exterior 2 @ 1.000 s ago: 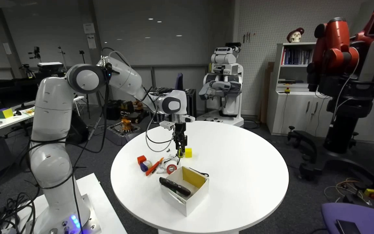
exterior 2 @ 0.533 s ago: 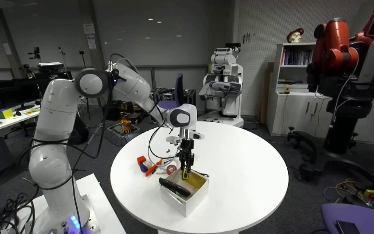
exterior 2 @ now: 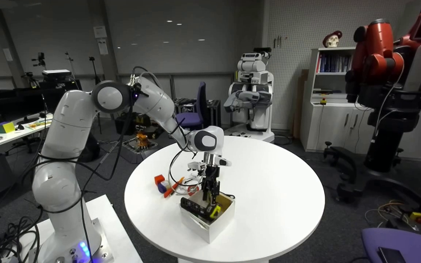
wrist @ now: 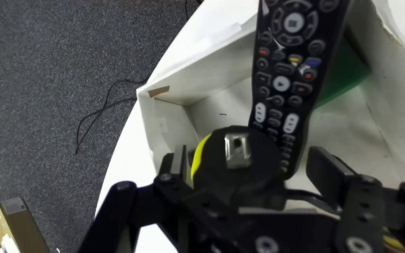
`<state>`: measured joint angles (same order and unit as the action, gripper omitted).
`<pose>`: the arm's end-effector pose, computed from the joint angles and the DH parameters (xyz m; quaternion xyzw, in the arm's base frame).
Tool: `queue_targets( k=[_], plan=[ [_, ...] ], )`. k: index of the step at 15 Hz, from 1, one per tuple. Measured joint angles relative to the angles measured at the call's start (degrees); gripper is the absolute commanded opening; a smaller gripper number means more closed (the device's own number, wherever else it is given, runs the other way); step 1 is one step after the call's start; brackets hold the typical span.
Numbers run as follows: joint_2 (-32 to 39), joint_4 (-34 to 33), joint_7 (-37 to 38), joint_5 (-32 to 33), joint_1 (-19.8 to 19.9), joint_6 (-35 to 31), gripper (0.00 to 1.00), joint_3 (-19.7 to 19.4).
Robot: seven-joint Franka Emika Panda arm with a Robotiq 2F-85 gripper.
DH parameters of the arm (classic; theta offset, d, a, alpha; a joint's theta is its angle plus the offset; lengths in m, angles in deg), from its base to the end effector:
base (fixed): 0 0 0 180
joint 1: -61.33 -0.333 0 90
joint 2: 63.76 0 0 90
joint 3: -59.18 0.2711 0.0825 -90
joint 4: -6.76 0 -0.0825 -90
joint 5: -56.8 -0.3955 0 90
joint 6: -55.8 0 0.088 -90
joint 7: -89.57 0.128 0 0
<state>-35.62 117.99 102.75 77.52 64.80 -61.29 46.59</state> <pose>0.5297 -0.1851 0.1473 0.9537 -0.1320 -0.1930 0.1890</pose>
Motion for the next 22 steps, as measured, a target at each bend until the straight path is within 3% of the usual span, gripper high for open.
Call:
queue_targets(
  k=[5,9,15,19,22],
  plan=[
    [-3.0,0.1,0.0,-0.1,-0.8,0.0,1.0,0.8],
    [-10.8,2.1,-0.2,-1.7,-1.0,1.3,1.0,2.4],
    [-18.6,6.1,0.7,-14.5,-1.4,2.6,1.0,7.7],
    [-18.0,10.0,1.7,-23.5,-2.0,-3.1,1.0,9.6],
    [-16.3,13.4,2.7,-25.3,-2.3,-11.9,1.0,10.1]
  ],
)
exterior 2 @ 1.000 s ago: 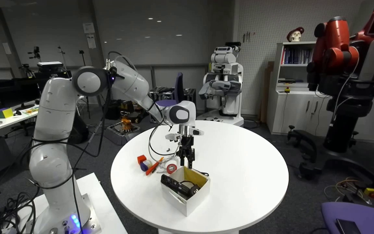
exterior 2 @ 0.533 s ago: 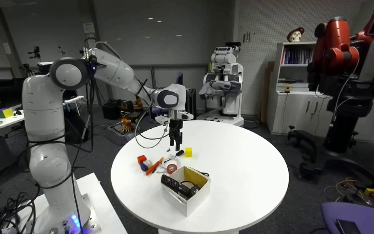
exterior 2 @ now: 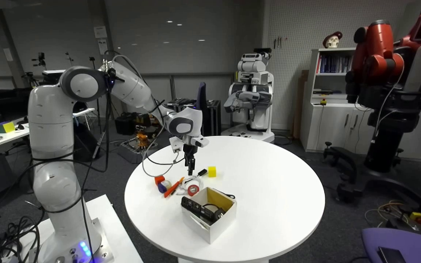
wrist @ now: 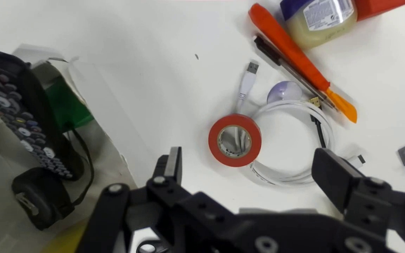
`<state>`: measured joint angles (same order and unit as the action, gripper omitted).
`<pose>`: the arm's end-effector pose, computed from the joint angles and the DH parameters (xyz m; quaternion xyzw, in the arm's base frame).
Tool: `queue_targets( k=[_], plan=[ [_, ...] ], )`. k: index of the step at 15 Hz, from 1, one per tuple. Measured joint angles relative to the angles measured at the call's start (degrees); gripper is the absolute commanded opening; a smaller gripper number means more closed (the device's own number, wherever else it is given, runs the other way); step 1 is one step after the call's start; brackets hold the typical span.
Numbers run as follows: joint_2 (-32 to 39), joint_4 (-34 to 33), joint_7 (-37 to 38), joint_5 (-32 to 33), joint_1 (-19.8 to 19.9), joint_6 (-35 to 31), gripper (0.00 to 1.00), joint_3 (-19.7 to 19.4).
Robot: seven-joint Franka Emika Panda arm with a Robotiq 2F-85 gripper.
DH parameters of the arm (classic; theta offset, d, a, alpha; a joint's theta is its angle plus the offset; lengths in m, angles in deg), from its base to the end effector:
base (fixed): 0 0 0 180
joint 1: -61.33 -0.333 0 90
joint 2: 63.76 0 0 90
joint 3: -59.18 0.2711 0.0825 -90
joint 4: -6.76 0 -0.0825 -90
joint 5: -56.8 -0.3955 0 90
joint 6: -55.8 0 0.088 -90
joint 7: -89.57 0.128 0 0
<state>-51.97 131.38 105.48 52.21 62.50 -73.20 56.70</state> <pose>0.5386 -0.0314 0.2138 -0.9782 0.1960 0.0667 0.0180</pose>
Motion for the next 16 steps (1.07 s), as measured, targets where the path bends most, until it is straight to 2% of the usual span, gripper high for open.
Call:
queue_targets(
  k=[2,4,10,16],
  plan=[
    [2.2,1.9,0.1,0.0,-0.4,-7.1,1.0,0.0],
    [5.3,2.5,-0.1,-0.4,-0.5,-11.0,1.0,0.3],
    [12.4,0.8,-4.3,-6.5,-0.2,-11.7,1.0,1.9],
    [16.9,-4.5,-6.0,-7.9,0.3,-11.7,1.0,2.5]
  ],
)
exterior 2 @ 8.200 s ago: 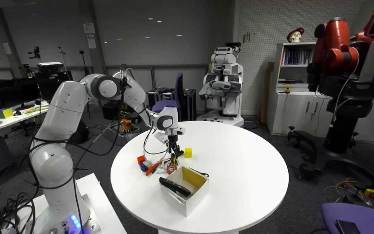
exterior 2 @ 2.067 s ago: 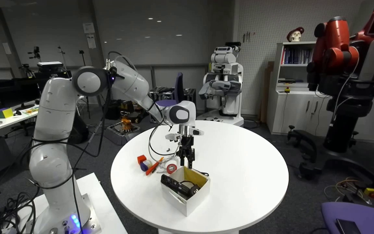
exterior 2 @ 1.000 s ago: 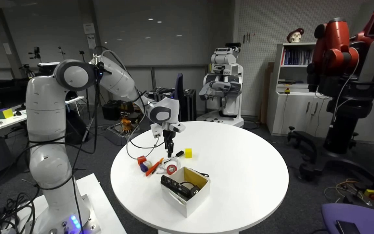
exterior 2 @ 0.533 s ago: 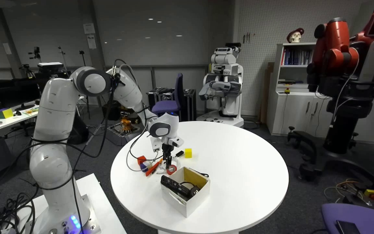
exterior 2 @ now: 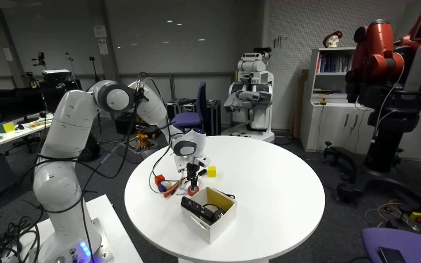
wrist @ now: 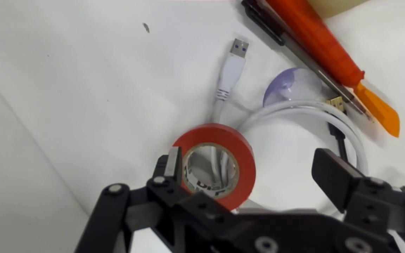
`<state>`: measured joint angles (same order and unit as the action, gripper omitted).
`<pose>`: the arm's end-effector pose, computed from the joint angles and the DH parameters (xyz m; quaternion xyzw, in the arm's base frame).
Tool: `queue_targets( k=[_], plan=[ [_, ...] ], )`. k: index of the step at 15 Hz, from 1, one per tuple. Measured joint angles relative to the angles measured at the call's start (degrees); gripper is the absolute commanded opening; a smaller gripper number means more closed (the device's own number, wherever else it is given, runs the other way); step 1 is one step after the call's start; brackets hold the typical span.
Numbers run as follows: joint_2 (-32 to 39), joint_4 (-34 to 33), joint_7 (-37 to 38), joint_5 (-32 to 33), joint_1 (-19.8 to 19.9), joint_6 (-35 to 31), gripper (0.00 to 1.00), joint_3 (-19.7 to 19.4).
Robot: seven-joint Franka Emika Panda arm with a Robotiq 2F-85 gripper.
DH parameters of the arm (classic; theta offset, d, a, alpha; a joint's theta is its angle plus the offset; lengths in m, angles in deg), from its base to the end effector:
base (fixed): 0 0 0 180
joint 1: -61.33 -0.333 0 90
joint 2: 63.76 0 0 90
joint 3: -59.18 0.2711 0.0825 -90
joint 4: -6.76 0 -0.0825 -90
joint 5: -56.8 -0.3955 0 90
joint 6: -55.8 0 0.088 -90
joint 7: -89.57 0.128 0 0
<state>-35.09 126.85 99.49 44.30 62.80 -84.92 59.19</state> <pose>0.5475 -0.0111 0.0970 -0.9779 0.1868 0.0741 0.0576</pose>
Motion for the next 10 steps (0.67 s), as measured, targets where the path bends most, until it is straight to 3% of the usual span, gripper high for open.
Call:
queue_targets(
  k=[10],
  plan=[
    [4.6,-5.6,-0.2,-0.1,0.0,0.0,0.99,2.0]
  ],
)
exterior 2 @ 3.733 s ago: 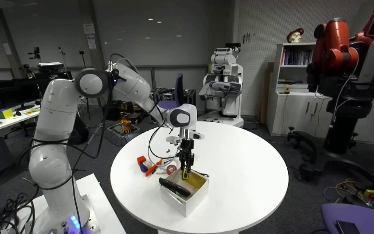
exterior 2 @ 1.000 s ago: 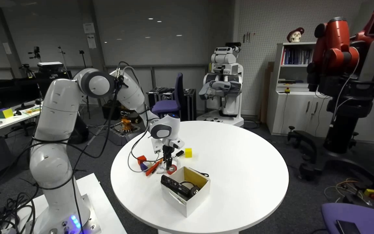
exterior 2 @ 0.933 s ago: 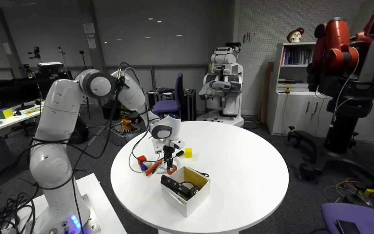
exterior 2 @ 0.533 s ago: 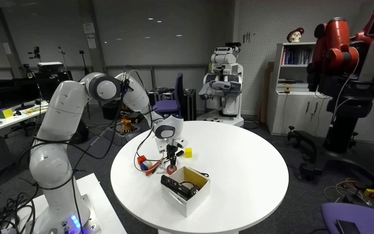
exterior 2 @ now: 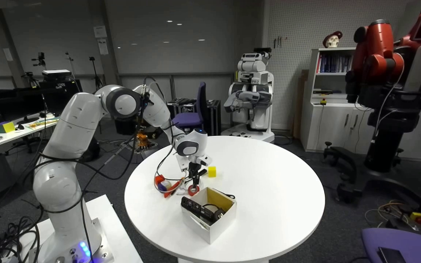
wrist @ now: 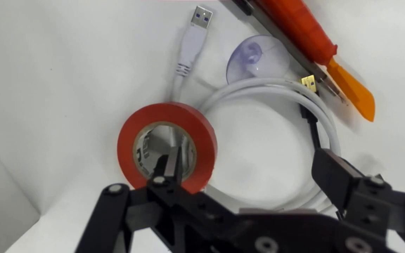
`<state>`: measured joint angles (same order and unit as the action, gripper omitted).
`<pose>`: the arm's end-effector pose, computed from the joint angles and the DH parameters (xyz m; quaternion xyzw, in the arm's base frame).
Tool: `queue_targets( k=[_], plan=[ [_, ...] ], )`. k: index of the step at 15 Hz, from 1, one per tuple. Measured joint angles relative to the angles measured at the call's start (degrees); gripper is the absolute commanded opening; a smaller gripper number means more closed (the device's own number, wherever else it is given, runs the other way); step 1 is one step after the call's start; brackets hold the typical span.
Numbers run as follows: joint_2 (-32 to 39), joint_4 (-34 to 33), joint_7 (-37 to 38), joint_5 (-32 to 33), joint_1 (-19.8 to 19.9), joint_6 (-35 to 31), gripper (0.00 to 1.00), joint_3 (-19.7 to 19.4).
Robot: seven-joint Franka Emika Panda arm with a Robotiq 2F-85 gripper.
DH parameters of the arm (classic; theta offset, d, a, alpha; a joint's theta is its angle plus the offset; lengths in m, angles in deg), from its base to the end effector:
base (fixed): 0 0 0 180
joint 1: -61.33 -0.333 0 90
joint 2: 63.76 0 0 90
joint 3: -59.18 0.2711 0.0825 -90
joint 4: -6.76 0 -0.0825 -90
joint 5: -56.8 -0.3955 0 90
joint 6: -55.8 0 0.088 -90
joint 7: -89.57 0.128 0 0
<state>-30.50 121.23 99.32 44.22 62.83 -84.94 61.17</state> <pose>0.5707 0.0091 0.0867 -0.9806 0.1708 0.0674 0.0679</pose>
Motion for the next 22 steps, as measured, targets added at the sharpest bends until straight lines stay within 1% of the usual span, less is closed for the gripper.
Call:
queue_targets(
  k=[1,2,3,4,7,9,10,12,13,14,15,18,22],
  plan=[
    [0.4,-0.4,0.0,0.0,0.0,0.0,0.8,0.0],
    [0.8,-0.7,-0.1,0.0,0.1,0.0,0.74,-0.1],
    [1.1,-1.0,-0.1,0.0,0.1,0.0,0.72,-0.1],
    [1.5,-1.3,-0.2,0.1,0.1,0.0,0.66,-0.1],
    [2.4,-2.0,-0.7,0.2,0.1,0.0,0.4,-0.2],
    [2.4,-2.0,-0.9,0.3,0.1,0.0,0.26,-0.4],
    [2.4,-2.0,-1.0,0.4,0.1,0.0,0.17,-0.6],
    [2.2,-2.1,-1.1,0.8,0.1,0.3,0.04,-1.0],
    [1.9,-2.2,-1.1,1.0,0.1,0.8,0.0,-1.3],
    [1.5,-2.4,-1.1,1.5,0.1,1.6,0.04,-1.8],
    [0.8,-2.4,-1.1,2.1,0.1,2.6,0.05,-2.3],
    [-3.0,-2.3,-1.1,4.9,0.1,7.3,0.05,-4.1],
    [-10.3,-1.8,-1.1,8.0,0.1,12.3,0.05,-5.6]
  ],
)
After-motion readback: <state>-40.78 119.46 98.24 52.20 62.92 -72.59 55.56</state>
